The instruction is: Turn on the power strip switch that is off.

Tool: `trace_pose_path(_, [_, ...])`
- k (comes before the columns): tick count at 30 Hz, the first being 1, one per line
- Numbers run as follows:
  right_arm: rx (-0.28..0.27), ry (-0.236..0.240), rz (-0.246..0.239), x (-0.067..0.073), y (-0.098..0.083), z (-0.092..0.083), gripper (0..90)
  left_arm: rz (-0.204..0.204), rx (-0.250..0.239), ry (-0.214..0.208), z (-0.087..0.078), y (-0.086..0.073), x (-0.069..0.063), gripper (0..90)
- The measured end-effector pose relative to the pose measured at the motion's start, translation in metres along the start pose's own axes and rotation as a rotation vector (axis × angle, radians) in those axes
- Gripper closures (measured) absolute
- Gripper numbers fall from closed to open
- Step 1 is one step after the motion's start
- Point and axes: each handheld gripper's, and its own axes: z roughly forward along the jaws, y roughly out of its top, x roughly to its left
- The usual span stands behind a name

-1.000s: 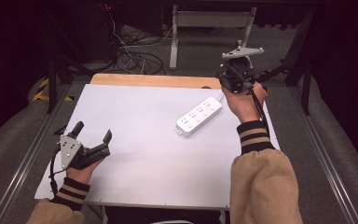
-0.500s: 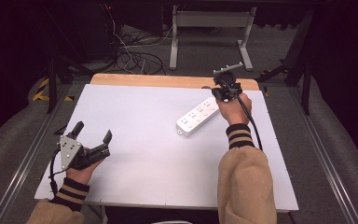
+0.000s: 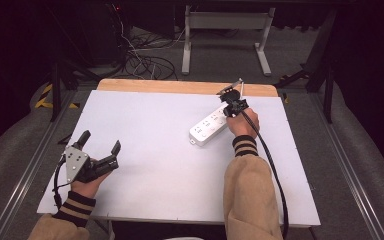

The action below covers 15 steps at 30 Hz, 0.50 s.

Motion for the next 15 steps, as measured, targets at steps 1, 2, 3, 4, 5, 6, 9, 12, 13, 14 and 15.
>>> trace_pose_path(1, [0.001, -0.006, 0.000, -0.001, -0.001, 0.001, 90.0, 0.000, 0.002, 0.001, 0.000, 0.000, 0.000, 3.2])
trace_pose_path(2, [-0.004, -0.008, 0.006, -0.003, -0.001, 0.001, 90.0, 0.000, 0.003, 0.002, -0.001, 0.000, 0.000, 3.2])
trace_pose_path(3, [-0.011, -0.007, 0.013, -0.004, -0.001, 0.002, 90.0, 0.000, 0.003, 0.002, -0.001, 0.000, 0.000, 3.2])
trace_pose_path(4, [-0.013, -0.006, 0.014, -0.005, -0.002, 0.002, 90.0, 0.001, 0.004, 0.003, -0.001, 0.000, 0.000, 3.2])
trace_pose_path(5, [-0.013, -0.005, 0.015, -0.006, -0.001, 0.003, 90.0, 0.003, 0.005, 0.003, -0.001, 0.000, 0.000, 3.2])
trace_pose_path(6, [-0.016, -0.004, 0.015, -0.006, -0.001, 0.004, 90.0, 0.003, 0.005, 0.004, -0.001, 0.000, 0.000, 3.2])
trace_pose_path(9, [-0.018, 0.004, 0.016, -0.006, -0.002, 0.007, 90.0, -0.001, 0.005, 0.005, -0.001, 0.000, 0.000, 3.2])
trace_pose_path(12, [-0.013, 0.002, 0.012, -0.005, -0.004, 0.011, 90.0, 0.001, 0.006, 0.005, -0.001, 0.000, 0.001, 3.2])
trace_pose_path(13, [-0.018, -0.007, 0.009, -0.005, -0.004, 0.011, 90.0, 0.001, 0.006, 0.005, -0.001, 0.000, 0.001, 3.2])
trace_pose_path(14, [-0.021, -0.010, 0.006, -0.005, -0.004, 0.011, 90.0, -0.003, 0.006, 0.004, -0.001, 0.000, 0.001, 3.2])
trace_pose_path(15, [-0.022, -0.009, 0.007, -0.005, -0.004, 0.011, 90.0, -0.007, 0.004, 0.002, -0.001, 0.000, 0.001, 3.2])
